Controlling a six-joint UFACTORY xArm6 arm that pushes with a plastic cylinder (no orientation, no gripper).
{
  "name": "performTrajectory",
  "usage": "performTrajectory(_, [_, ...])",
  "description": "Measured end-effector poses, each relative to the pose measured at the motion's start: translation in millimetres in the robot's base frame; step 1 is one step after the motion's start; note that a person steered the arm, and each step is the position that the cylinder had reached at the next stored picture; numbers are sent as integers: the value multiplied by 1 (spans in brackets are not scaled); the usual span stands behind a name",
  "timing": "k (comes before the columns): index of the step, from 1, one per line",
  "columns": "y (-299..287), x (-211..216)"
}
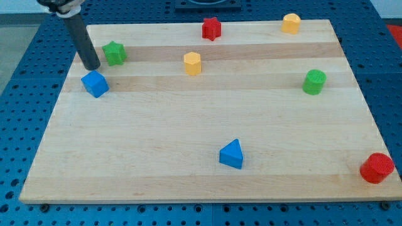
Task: Push the green star to the top left
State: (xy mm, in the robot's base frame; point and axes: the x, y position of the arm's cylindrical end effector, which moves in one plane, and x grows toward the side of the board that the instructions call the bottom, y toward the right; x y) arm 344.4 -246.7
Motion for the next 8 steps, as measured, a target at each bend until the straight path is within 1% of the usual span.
performTrajectory(1, [24, 4])
performTrajectory(2, [36, -10])
performTrajectory(3, [8, -44])
performTrajectory(4, [-13, -64])
performTrajectory(5, [-9, -53])
performTrajectory(6, [8, -30])
performTrajectory(7, [30, -27])
performTrajectory(8, [34, -46])
